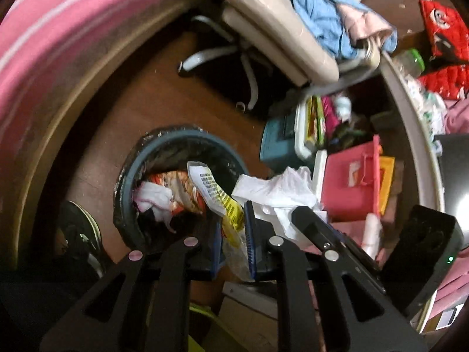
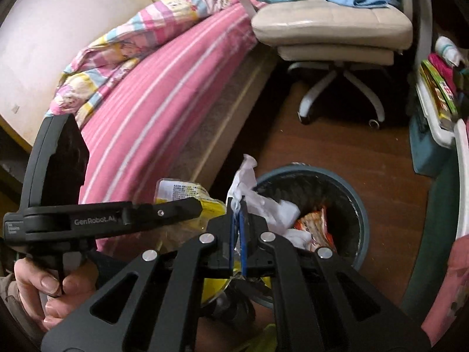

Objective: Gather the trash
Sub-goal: 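Carry the yellow wrapper and white tissue over the trash bin with both tools, then open the left tool to drop the yellow wrapper while the right tool drops the tissue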

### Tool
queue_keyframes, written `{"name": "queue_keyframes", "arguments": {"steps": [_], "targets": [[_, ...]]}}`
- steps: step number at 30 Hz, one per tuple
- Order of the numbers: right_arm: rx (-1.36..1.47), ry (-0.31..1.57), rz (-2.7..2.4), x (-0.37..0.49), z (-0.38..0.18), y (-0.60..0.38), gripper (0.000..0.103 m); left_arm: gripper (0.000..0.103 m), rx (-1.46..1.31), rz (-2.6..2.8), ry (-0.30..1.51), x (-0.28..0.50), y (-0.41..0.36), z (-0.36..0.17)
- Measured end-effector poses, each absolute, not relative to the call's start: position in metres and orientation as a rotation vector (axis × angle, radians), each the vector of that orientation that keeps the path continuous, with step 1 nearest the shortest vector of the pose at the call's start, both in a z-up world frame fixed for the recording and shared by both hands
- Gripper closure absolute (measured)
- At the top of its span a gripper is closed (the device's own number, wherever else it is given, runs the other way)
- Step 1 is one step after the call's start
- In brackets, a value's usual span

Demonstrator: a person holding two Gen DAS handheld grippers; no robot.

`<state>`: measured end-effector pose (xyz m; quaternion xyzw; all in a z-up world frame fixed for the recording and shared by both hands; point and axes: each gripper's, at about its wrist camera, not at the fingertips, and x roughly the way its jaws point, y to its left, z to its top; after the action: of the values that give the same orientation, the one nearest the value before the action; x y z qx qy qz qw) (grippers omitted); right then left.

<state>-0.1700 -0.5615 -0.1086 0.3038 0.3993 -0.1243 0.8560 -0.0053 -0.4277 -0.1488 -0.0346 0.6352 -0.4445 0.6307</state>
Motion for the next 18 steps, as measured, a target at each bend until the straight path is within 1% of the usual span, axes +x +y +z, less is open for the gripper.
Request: {"name": "queue_keyframes", "arguments": {"steps": [14, 18], "targets": [[0.701, 0.946, -0.367, -0.175, -0.158, -0.581, 0.099, 0.088, 0.103, -1.002, 1.568, -0.008, -0.467, -0.204], [0.692, 0.977, -0.375, -0.173, -0.172, -0.583, 0.099, 0.087, 0.146, -0.994, 1.574, -0.008, -0.472, -0.214]]}}
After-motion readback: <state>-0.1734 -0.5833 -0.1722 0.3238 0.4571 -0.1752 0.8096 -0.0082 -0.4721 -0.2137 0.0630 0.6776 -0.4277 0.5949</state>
